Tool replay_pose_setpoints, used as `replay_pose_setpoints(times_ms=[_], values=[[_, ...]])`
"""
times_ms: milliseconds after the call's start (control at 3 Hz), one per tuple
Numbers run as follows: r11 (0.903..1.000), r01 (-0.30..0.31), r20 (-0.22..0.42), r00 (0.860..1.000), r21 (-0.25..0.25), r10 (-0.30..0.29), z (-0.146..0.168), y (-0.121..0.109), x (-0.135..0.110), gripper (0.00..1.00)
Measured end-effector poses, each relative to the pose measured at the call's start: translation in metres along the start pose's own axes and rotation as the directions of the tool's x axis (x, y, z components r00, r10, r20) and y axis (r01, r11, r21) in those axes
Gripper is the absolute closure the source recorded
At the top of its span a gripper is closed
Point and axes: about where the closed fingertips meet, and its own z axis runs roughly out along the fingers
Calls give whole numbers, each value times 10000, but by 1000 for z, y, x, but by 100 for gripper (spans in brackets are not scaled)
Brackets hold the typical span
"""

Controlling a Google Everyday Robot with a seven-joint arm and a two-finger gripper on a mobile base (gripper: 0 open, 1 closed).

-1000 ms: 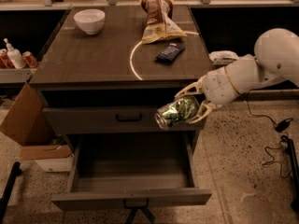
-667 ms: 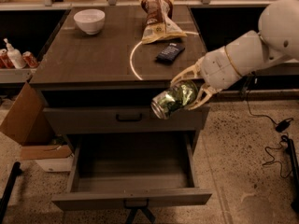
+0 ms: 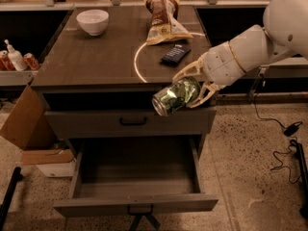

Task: Pick green can from middle drawer and place on counter

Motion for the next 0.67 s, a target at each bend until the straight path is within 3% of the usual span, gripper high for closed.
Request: replay_pose_setpoints(times_ms=[333, 667], values=[[9989, -459, 243, 9986, -121, 462, 0, -37, 4, 100], [9909, -1346, 519, 9896, 23, 1343, 6, -105, 0, 100]])
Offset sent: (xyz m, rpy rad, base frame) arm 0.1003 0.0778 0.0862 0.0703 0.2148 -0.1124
